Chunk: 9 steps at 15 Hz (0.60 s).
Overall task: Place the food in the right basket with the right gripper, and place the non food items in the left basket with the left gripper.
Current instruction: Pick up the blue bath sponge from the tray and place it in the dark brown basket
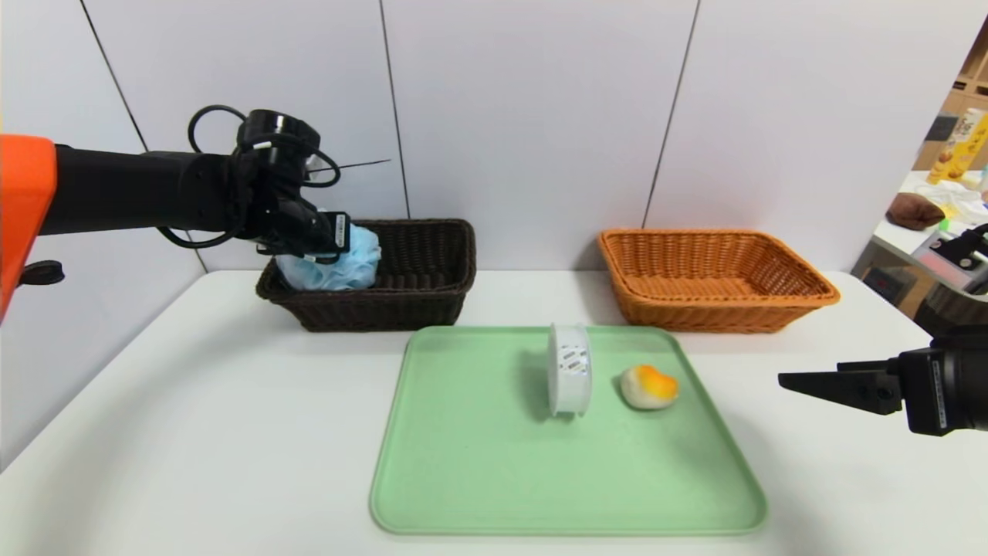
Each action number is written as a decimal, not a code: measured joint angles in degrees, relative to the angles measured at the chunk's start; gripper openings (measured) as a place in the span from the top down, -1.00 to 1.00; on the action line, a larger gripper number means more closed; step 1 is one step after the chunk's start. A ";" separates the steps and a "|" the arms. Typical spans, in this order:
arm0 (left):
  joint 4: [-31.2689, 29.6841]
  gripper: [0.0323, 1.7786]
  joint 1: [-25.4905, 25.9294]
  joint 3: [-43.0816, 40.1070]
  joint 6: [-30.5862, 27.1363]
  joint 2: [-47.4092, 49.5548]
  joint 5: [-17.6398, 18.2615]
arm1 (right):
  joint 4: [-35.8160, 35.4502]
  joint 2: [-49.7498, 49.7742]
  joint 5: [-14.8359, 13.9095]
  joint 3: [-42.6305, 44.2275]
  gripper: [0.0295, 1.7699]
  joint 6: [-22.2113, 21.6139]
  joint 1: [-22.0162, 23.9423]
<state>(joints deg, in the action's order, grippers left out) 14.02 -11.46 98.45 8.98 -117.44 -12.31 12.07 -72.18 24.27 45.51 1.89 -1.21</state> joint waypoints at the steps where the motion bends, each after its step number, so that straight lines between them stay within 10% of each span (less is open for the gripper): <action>1: 0.01 0.59 0.05 0.17 0.24 -0.13 0.00 | -0.02 0.02 0.00 0.00 -0.93 0.00 0.00; 9: 0.28 0.50 -0.09 0.33 0.29 -0.17 0.02 | -0.15 0.02 0.01 0.11 -0.93 0.01 0.00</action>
<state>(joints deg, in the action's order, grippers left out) 14.30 -11.54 98.78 9.28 -117.61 -12.29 11.92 -72.16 24.28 45.62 1.90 -1.21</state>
